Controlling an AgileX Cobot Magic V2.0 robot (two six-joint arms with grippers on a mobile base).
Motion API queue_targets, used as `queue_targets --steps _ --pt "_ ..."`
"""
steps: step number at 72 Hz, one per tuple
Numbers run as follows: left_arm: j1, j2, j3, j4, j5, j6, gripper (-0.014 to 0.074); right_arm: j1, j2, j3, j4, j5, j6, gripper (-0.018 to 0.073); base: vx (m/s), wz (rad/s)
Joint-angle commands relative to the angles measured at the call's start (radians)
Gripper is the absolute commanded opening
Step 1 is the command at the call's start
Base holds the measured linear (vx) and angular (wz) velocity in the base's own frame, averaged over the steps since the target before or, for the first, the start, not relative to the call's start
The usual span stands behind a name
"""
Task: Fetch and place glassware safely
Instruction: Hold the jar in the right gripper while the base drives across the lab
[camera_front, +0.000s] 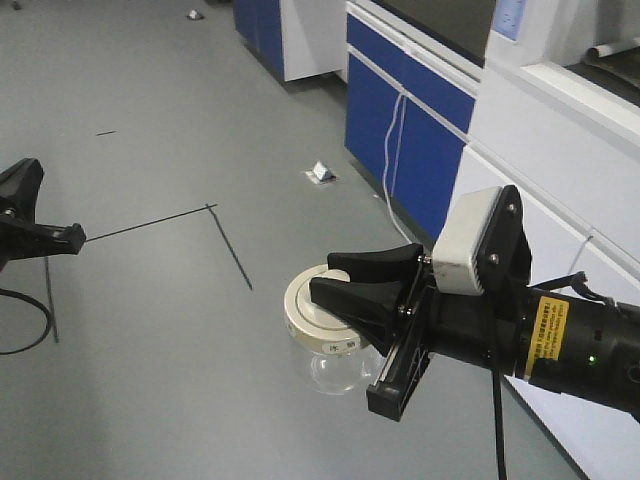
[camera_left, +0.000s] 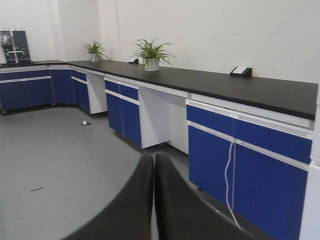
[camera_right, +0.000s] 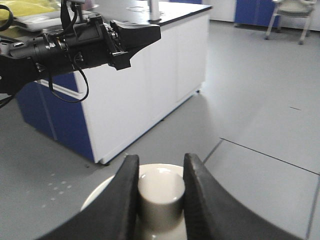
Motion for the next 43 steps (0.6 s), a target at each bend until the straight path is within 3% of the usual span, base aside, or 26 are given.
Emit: queue_targets --steps 1,43 --pt "0.0 -0.03 -0.019 -0.01 -0.071 -0.007 -0.0007 -0.003 -0.029 -0.03 0.045 -0.069 -0.007 -0.0003 -0.12 0.51" --pt "0.0 -0.03 -0.019 -0.01 -0.071 -0.007 -0.0007 -0.003 -0.029 -0.03 0.045 -0.069 -0.007 -0.0003 -0.03 0.49"
